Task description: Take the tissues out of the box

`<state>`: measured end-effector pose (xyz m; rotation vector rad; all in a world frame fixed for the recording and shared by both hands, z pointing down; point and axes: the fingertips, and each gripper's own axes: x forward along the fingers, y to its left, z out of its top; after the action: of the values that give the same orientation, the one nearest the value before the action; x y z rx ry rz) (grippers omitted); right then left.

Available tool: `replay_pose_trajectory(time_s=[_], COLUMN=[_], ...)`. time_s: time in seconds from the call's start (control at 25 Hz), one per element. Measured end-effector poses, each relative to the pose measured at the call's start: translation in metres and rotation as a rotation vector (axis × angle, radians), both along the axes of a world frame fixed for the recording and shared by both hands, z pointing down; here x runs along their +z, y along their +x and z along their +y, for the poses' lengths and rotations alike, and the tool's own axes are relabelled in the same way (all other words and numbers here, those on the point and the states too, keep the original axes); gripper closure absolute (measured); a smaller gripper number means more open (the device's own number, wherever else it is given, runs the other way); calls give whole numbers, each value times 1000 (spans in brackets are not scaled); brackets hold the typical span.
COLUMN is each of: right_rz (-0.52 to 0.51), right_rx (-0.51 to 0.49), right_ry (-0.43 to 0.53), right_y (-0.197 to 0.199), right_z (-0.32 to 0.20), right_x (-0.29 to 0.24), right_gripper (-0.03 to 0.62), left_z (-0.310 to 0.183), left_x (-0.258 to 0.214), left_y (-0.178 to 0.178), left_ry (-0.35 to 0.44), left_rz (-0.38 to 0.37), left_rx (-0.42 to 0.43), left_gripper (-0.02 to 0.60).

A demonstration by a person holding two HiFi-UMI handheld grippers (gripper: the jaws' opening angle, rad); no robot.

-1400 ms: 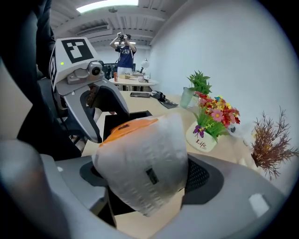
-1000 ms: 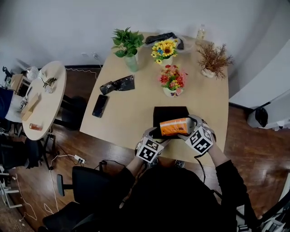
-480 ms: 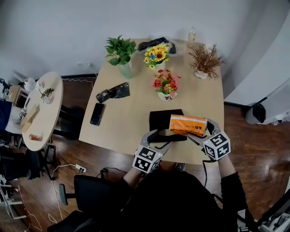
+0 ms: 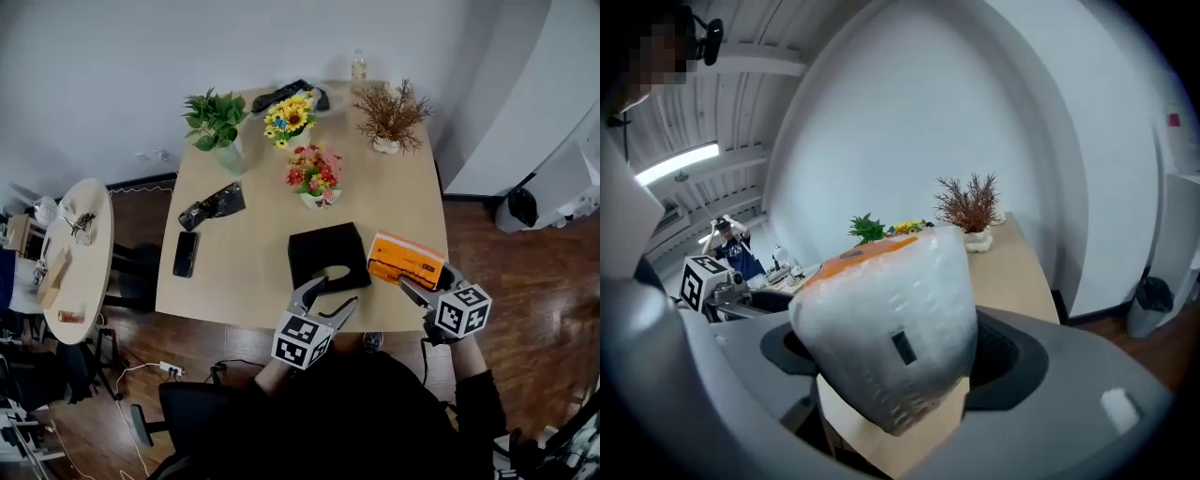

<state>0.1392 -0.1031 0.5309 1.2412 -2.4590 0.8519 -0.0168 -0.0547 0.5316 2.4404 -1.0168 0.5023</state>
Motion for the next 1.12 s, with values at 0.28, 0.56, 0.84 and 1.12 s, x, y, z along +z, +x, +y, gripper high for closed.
replay_pose_trajectory(time_s=[0.28, 0.56, 0.84, 1.12], right_rz=[1, 37, 32, 23], right_rx=[63, 84, 91, 53], right_ry=[-43, -102, -194, -224], right_y=[19, 37, 43, 37], right_z=[14, 40, 60, 70], right_x=[18, 49, 90, 115], right_gripper=[169, 169, 169, 169], left_z=[-3, 30, 55, 60], left_x=[8, 40, 85, 97], left_y=[38, 73, 87, 100], left_ry=[11, -79, -164, -182], left_rz=[-40, -60, -113, -157], left_rx=[111, 246, 312, 345], left_gripper=[287, 288, 288, 288])
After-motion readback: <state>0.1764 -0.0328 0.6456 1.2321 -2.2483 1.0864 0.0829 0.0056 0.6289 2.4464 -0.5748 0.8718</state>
